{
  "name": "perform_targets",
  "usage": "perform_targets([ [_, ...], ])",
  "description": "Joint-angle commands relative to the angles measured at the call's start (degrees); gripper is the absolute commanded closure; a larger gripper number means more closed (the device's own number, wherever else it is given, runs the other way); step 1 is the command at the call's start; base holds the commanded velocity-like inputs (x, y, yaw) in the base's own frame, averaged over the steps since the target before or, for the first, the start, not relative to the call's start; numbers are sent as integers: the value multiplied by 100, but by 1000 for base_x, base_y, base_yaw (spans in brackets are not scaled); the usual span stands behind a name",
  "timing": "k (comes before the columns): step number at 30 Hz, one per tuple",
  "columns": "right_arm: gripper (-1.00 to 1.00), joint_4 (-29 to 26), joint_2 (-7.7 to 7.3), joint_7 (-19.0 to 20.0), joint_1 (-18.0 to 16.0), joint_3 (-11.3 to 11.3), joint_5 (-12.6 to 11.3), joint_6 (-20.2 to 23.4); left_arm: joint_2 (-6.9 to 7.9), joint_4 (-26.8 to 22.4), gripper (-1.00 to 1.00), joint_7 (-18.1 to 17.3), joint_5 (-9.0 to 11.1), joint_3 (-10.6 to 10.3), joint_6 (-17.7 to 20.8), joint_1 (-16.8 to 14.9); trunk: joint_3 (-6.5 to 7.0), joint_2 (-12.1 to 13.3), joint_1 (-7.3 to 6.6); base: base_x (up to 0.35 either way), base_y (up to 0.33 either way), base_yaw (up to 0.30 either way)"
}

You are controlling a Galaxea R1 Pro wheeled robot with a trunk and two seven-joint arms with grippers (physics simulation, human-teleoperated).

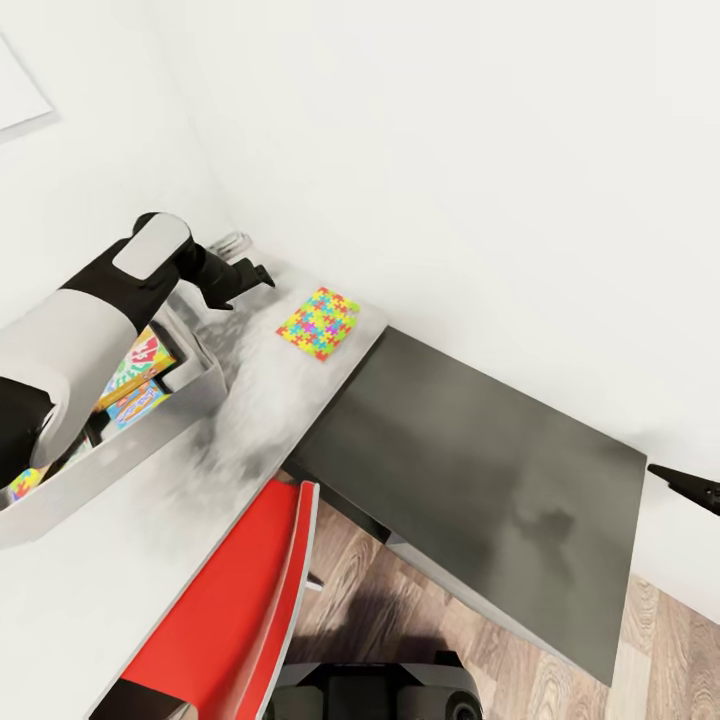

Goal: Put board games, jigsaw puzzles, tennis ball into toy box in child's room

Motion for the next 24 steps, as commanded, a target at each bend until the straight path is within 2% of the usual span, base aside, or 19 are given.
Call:
perform_targets([
  [1,-100,0,0,38,-7,-5,30,29,8,-10,-100,44,58,-39,-1,-6,-15,-10,3,0,0,0],
  [3,-100,0,-1,39,-7,0,28,29,9,23,-100,-121,26,-40,-7,-19,-31,-10,3,0,0,0],
  [14,-100,0,2,39,-8,-4,29,29,11,78,-100,-541,-28,-45,-28,-39,-128,-10,3,0,0,0],
  [24,-100,0,6,40,-8,7,27,29,15,87,-100,-707,-44,-49,-88,-46,-220,-10,3,0,0,0],
])
